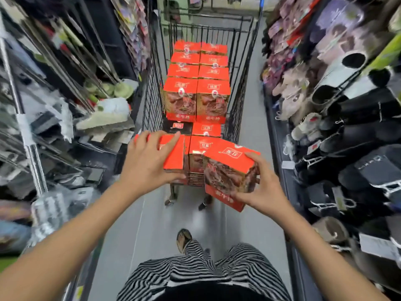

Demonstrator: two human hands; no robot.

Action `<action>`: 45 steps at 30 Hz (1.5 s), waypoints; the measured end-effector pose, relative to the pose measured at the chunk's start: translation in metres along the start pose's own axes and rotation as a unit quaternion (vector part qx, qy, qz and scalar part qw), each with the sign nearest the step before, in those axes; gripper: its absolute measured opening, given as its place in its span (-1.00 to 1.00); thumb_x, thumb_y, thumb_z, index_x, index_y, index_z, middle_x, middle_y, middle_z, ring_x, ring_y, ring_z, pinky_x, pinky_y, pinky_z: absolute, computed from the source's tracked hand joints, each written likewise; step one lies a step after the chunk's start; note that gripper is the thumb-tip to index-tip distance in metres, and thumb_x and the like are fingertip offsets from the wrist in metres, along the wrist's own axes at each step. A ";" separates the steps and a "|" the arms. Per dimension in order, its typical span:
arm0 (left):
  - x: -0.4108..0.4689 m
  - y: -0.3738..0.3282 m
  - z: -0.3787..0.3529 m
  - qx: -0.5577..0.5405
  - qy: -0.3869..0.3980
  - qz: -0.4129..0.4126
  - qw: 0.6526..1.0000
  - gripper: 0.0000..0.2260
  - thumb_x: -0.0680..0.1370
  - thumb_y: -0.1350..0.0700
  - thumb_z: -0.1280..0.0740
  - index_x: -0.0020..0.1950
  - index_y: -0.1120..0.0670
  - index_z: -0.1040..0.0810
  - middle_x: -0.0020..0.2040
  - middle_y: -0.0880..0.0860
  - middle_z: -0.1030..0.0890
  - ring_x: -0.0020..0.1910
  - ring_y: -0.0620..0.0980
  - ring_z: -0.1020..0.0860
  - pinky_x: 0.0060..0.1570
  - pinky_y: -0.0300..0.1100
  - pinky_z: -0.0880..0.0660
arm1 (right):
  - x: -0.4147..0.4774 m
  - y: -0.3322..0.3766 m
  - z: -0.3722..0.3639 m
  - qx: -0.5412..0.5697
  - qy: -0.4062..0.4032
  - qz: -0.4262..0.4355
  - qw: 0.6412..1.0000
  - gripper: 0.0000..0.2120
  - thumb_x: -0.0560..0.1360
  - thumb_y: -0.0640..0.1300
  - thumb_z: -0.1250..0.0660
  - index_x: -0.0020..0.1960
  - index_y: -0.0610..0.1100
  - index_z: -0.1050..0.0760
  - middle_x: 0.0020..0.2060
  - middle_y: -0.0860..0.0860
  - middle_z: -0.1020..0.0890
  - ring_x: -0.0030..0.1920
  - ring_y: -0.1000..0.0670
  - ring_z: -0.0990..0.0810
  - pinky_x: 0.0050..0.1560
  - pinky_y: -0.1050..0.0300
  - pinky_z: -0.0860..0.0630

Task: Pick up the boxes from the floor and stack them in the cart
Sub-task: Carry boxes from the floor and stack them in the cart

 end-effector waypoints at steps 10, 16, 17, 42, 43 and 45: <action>0.105 0.031 -0.042 0.029 0.017 -0.021 0.999 -0.10 0.27 -0.45 -0.32 0.49 -0.02 -0.26 0.29 0.23 -0.45 0.20 0.26 -0.39 0.08 0.21 -0.36 | 0.097 -0.010 -0.004 -0.019 0.037 0.031 0.999 -0.05 0.18 -0.13 -0.62 0.41 0.21 -0.20 0.28 0.00 -0.42 0.30 -0.03 -0.45 0.25 -0.13 -0.46; 0.153 0.044 -0.059 0.013 -0.003 -0.001 1.000 -0.07 0.26 -0.43 -0.37 0.50 -0.01 -0.26 0.38 0.23 -0.37 0.26 0.26 -0.34 0.14 0.23 -0.31 | 0.165 -0.030 -0.007 -0.018 0.091 0.051 0.994 -0.05 0.21 -0.14 -0.61 0.37 0.36 -0.15 0.28 0.08 -0.36 0.33 -0.01 -0.40 0.33 -0.08 -0.41; 0.158 0.046 -0.065 0.019 0.006 0.001 1.000 -0.07 0.26 -0.44 -0.36 0.51 -0.01 -0.24 0.42 0.23 -0.32 0.30 0.27 -0.31 0.17 0.26 -0.30 | 0.175 -0.033 -0.008 -0.018 0.099 0.060 0.993 -0.06 0.21 -0.15 -0.61 0.37 0.35 -0.16 0.29 0.06 -0.37 0.33 -0.02 -0.40 0.34 -0.06 -0.41; 0.161 0.113 -0.106 -0.489 0.039 0.331 0.806 -0.18 0.42 -0.37 -0.31 0.56 -0.16 -0.02 0.54 -0.02 -0.20 0.47 -0.02 -0.25 0.43 0.04 -0.22 | 0.227 -0.055 -0.042 0.206 0.054 -0.139 0.967 0.07 0.29 0.36 -0.42 0.52 0.29 0.24 0.55 0.18 -0.10 0.50 0.14 -0.19 0.49 -0.10 -0.21; 0.163 0.111 -0.109 -0.530 0.042 0.335 0.778 -0.21 0.45 -0.30 -0.34 0.56 -0.16 -0.03 0.51 -0.06 -0.26 0.43 -0.05 -0.32 0.41 0.01 -0.28 | 0.230 -0.055 -0.045 0.203 0.052 -0.154 0.966 0.09 0.26 0.41 -0.40 0.51 0.29 0.26 0.55 0.17 -0.08 0.51 0.12 -0.17 0.49 -0.12 -0.20; 0.169 0.105 -0.110 -0.564 0.032 0.324 0.759 -0.28 0.50 -0.14 -0.36 0.56 -0.14 -0.06 0.46 -0.14 -0.28 0.41 -0.09 -0.33 0.41 -0.05 -0.28 | 0.233 -0.055 -0.050 0.196 0.054 -0.167 0.965 0.09 0.22 0.48 -0.39 0.50 0.33 0.23 0.54 0.18 -0.11 0.50 0.08 -0.21 0.47 -0.15 -0.23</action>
Point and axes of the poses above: each hand's wrist, its own x-axis towards the middle knuckle, its own z-axis out of the back of the hand, y = z × x, the point moved 8 cm from there along x, towards the middle knuckle
